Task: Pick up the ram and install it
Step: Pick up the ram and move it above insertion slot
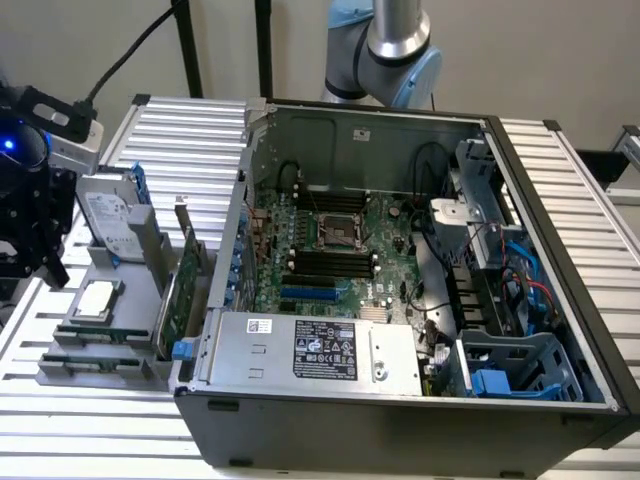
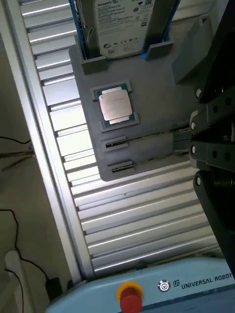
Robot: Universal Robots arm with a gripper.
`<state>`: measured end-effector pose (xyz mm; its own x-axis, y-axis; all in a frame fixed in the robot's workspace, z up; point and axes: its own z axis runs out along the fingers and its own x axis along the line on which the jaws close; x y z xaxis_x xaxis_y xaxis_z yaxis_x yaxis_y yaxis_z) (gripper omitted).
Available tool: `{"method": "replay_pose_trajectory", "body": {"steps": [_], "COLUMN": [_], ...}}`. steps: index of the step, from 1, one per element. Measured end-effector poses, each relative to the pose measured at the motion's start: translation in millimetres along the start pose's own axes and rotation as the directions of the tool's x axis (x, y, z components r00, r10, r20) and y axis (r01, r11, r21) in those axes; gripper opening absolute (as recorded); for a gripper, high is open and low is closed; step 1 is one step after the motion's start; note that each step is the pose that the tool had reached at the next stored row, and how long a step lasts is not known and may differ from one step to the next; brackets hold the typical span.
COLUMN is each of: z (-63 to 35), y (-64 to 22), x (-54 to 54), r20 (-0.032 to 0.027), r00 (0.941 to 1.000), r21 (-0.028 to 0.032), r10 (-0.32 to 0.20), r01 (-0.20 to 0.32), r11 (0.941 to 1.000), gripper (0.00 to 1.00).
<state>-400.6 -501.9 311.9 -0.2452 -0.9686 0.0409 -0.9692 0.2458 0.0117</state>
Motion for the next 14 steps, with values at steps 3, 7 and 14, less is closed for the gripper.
{"method": "replay_pose_trajectory", "body": {"steps": [3, 7, 14], "z": [1.8, 5.0, 12.9], "y": [0.1, 0.0, -0.1], "x": [-0.1, -0.3, 0.0], "r20": [0.005, 0.0122, 0.0178], "r00": [0.9986, 0.9921, 0.9755], "r21": [0.0021, 0.0057, 0.0094], "r10": [-0.053, -0.125, -0.219], "r01": [0.053, 0.125, 0.219], "r11": [0.9986, 0.9921, 0.9757], "gripper": [0.0, 0.0, 0.0]}}
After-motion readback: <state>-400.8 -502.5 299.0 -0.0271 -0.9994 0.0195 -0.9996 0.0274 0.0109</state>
